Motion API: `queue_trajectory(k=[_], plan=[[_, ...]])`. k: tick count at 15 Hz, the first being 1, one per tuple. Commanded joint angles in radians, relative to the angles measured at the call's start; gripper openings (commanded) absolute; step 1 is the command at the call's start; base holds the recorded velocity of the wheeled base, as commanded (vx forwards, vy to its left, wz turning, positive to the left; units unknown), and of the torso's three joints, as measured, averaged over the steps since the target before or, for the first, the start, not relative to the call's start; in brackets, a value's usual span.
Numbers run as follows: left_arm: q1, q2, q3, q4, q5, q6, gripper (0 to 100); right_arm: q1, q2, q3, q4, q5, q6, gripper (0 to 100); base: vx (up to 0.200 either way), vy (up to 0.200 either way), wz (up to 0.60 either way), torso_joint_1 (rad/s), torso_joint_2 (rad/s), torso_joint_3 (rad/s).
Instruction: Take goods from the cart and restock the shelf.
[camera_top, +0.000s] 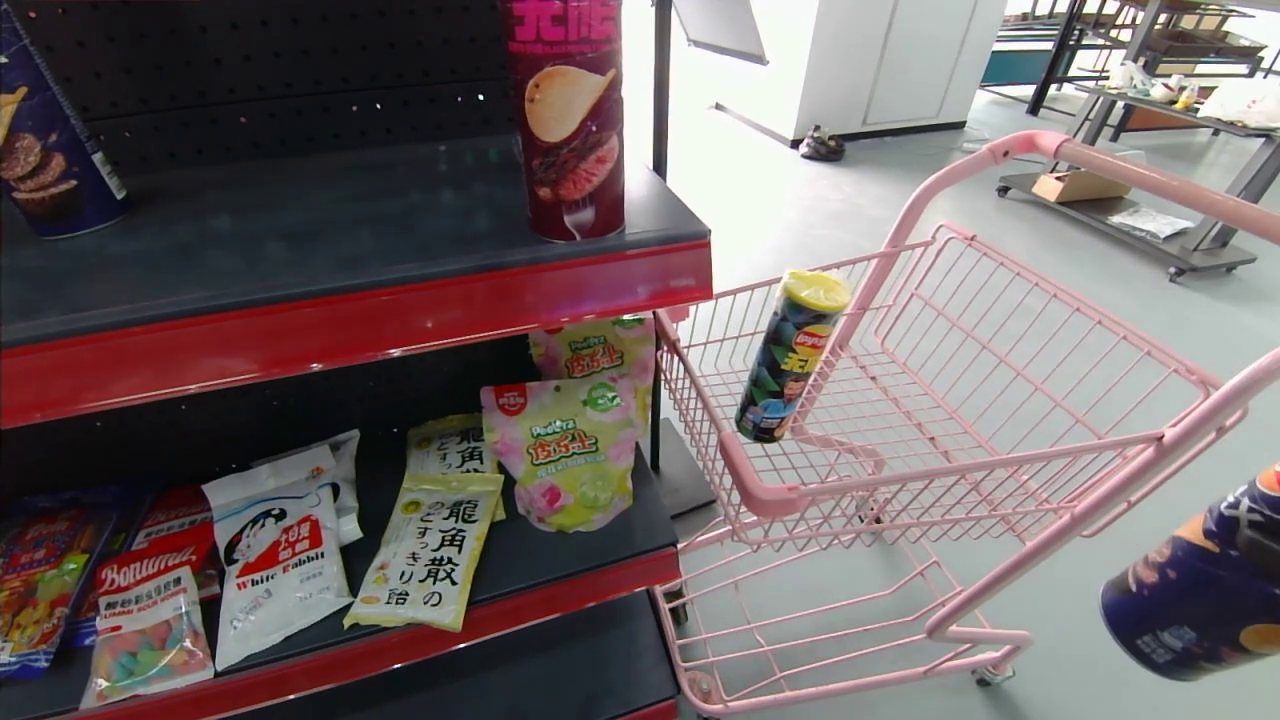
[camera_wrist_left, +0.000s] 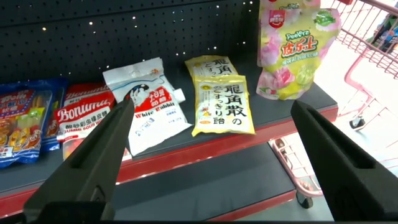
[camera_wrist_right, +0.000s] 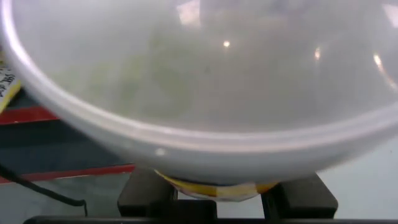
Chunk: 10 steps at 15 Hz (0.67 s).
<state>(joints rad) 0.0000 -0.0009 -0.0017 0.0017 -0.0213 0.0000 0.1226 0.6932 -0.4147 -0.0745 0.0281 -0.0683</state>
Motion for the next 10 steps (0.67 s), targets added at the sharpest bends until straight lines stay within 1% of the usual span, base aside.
queue_trajectory(k=[1, 2, 3, 6, 8, 10], plan=[[0.000, 0.001, 0.000, 0.000, 0.000, 0.000, 100, -0.046, -0.031, 0.022, 0.001, 0.004, -0.016, 0, 0.000, 0.000, 0.00, 0.000, 0.00, 0.000], [0.000, 0.001, 0.000, 0.000, 0.000, 0.000, 100, -0.081, -0.023, 0.030, -0.001, -0.013, -0.044, 0, 0.000, 0.000, 0.00, 0.000, 0.00, 0.000], [0.000, 0.001, 0.000, 0.000, 0.000, 0.000, 100, -0.092, -0.026, 0.030, -0.001, -0.011, -0.057, 0, 0.000, 0.000, 0.00, 0.000, 0.00, 0.000], [0.000, 0.001, 0.000, 0.000, 0.000, 0.000, 100, -0.096, -0.027, 0.030, 0.001, -0.011, -0.062, 0, 0.000, 0.000, 0.00, 0.001, -0.02, -0.017], [0.000, 0.001, 0.000, 0.000, 0.000, 0.000, 100, -0.096, -0.023, 0.024, 0.001, -0.011, -0.064, 0, 0.000, 0.000, 0.00, 0.041, -0.29, -0.242], [0.000, 0.001, 0.000, 0.000, 0.000, 0.000, 100, -0.095, -0.023, 0.014, 0.001, -0.008, -0.074, 0, 0.000, 0.000, 0.00, 0.088, -0.43, -0.347]])
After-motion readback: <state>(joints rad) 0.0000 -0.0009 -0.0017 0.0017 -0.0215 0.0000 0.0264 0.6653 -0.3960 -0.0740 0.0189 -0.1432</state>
